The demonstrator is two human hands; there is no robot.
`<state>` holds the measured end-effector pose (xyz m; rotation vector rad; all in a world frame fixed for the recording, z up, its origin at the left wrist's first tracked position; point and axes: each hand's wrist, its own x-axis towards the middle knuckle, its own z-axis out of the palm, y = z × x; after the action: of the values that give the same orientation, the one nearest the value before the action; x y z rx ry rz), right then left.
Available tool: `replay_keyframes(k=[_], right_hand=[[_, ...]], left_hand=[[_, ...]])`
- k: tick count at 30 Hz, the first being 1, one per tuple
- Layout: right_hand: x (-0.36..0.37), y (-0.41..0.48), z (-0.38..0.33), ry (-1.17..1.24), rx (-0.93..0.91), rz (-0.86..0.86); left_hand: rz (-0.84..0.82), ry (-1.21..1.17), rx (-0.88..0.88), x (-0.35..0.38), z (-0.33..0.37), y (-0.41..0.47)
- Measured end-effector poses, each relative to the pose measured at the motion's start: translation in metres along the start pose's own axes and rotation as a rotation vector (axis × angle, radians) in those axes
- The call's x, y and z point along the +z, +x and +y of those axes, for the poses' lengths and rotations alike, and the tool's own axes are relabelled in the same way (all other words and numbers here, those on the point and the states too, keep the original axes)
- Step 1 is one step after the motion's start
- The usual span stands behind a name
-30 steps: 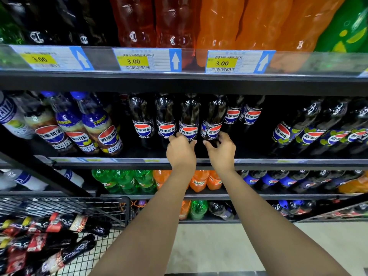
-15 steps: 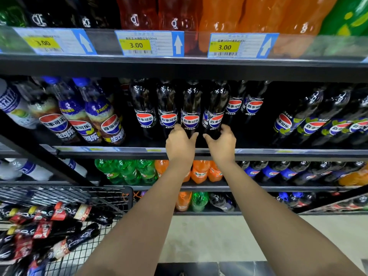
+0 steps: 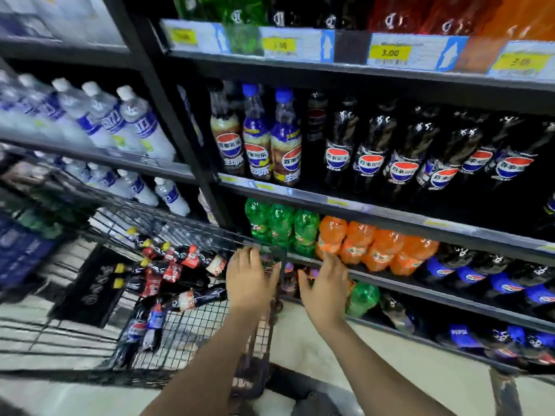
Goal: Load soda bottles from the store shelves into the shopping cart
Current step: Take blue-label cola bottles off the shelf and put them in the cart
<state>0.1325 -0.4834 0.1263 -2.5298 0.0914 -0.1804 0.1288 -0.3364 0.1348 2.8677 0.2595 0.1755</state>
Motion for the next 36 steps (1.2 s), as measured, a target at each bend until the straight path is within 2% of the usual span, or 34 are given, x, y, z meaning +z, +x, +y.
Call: replay_keyframes(k=[3, 7, 11, 18, 24, 30, 36], right_hand=[[0.033, -0.019, -0.018, -0.070, -0.090, -0.123], [0.071, -0.041, -0.052, -0.163, -0.147, -0.270], [0.112, -0.062, -0.092, -0.235, -0.124, -0.434], [0.198, -0.092, -0.153, -0.271, 0.000, -0.737], [0.297, -0.114, -0.189, -0.307, 0.082, -0.855], [0.398, -0.138, -0.188, -0.186, 0.248, -0.982], [0.465, -0.151, -0.193, 0.013, 0.313, -0.955]], left_hand=[[-0.172, 0.073, -0.199, -0.004, -0.059, -0.022], [-0.308, 0.182, -0.347, -0.005, -0.134, -0.048], [-0.451, 0.218, -0.512, -0.005, -0.205, -0.061], [-0.600, 0.061, -0.786, 0.009, -0.338, -0.061], [-0.707, -0.110, -0.800, 0.044, -0.429, -0.048], [-0.798, -0.226, -0.866, 0.114, -0.489, -0.041], [-0.797, -0.244, -0.893, 0.155, -0.529, -0.044]])
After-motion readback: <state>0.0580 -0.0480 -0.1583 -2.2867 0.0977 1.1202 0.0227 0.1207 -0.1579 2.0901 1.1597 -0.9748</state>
